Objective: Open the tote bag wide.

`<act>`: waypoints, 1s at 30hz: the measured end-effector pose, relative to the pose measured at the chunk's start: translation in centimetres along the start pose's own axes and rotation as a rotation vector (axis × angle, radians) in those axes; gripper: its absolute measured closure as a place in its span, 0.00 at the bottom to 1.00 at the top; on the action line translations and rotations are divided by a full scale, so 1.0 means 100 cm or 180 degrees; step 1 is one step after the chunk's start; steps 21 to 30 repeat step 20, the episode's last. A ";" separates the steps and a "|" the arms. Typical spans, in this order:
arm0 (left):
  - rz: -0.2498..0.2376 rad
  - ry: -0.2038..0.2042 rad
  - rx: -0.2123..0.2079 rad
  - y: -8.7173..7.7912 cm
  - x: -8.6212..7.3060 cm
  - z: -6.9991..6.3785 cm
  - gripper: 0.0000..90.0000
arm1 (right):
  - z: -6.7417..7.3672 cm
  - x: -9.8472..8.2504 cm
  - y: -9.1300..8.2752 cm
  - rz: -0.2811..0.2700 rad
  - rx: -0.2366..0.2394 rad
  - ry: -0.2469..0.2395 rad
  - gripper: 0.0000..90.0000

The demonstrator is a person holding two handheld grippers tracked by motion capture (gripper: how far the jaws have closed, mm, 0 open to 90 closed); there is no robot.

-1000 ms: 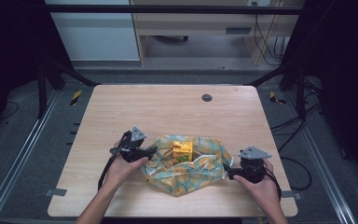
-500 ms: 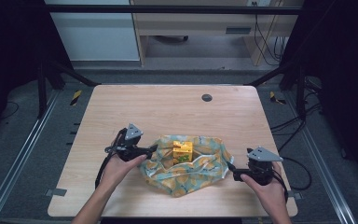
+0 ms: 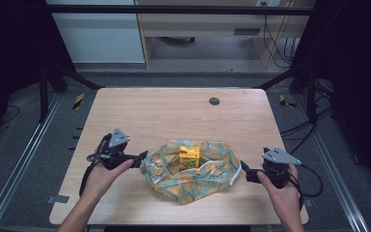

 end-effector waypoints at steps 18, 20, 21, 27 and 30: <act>0.0176 -0.0313 0.0405 -0.019 -0.079 0.051 0.08 | -0.023 -0.024 0.041 0.0397 -0.0513 0.0567 0.11; 0.0241 -0.0262 0.0472 -0.019 -0.084 0.053 0.08 | -0.024 -0.029 0.040 0.0401 -0.0513 0.0566 0.11; 0.0241 -0.0262 0.0472 -0.019 -0.084 0.053 0.08 | -0.024 -0.029 0.040 0.0401 -0.0513 0.0566 0.11; 0.0241 -0.0262 0.0472 -0.019 -0.084 0.053 0.08 | -0.024 -0.029 0.040 0.0401 -0.0513 0.0566 0.11; 0.0241 -0.0262 0.0472 -0.019 -0.084 0.053 0.08 | -0.024 -0.029 0.040 0.0401 -0.0513 0.0566 0.11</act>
Point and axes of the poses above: each handheld gripper's, and its own axes: y roughly forward along the jaws, x roughly out of its top, z roughly to its left, the point moved 1 cm from there along y, roughly forward along the jaws, and after that the axes turned 3 degrees about y, right-handed, at the moved point
